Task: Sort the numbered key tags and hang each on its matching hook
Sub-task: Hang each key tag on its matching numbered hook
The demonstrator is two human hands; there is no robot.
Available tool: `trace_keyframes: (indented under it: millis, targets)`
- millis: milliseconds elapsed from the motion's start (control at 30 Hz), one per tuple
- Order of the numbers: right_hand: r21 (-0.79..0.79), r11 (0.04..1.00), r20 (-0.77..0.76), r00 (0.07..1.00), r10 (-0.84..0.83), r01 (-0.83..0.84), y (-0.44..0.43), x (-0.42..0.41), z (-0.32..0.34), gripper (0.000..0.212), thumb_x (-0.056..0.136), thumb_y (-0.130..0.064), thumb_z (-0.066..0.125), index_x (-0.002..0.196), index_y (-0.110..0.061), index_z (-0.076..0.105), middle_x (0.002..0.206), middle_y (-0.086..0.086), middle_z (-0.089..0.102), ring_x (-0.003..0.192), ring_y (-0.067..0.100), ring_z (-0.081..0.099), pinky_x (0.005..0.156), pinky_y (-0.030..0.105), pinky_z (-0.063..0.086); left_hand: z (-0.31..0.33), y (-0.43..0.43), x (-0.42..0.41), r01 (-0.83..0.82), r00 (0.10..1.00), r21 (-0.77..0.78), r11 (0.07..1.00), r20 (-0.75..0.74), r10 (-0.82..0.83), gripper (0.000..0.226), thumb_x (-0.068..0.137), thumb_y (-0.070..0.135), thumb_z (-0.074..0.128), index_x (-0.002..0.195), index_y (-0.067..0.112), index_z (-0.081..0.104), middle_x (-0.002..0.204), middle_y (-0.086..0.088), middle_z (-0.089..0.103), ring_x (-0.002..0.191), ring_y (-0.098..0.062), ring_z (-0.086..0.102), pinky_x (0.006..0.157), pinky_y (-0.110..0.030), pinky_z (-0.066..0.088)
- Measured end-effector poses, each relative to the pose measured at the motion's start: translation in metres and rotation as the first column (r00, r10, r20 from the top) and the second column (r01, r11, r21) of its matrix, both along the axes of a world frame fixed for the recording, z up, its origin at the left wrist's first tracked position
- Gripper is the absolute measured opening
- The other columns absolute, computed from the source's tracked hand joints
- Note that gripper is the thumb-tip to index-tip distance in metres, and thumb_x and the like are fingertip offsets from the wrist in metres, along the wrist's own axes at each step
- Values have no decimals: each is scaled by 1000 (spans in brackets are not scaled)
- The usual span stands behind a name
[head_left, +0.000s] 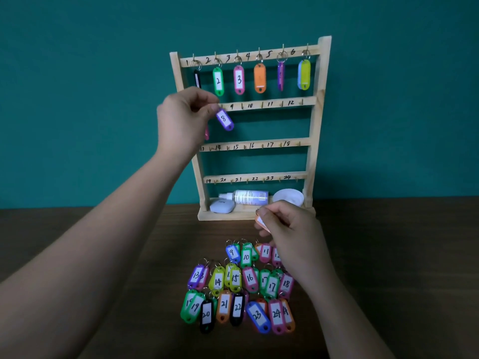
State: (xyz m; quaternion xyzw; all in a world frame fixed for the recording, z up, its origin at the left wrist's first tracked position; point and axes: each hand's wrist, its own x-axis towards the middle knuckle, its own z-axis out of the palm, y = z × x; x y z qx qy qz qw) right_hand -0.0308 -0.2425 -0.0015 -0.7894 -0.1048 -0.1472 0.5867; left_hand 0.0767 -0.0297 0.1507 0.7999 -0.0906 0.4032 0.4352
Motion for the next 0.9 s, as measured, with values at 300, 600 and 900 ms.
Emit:
trace_keyframes:
  millis: [300,600,900]
  targets:
    - [-16,1000,4,1000,-1,1,-1,-1,0,16,107,-31,63,98,-35,75,89,-22,75,81,0,73,64,10,52,13,-16,3,-163,986,209,964,69,151,17,96,13,66,104,22,78,90,12,77,89,-7,73,87,-30,58]
    - [17,1000,-10,1000,-11,11,-4,0,1,15,108,-31,62,102,-33,76,90,-22,77,81,-2,73,63,14,51,5,-15,-12,-226,974,320,920,107,201,17,96,25,69,112,24,74,111,12,75,82,-13,67,85,-33,55]
    - [172,983,3,998,-64,63,-7,3,1,15,107,-32,62,106,-37,76,92,-19,80,89,-3,75,79,37,60,-66,-54,-80,249,943,274,929,-286,-168,10,95,30,71,86,31,77,81,16,75,76,-6,69,71,-23,54]
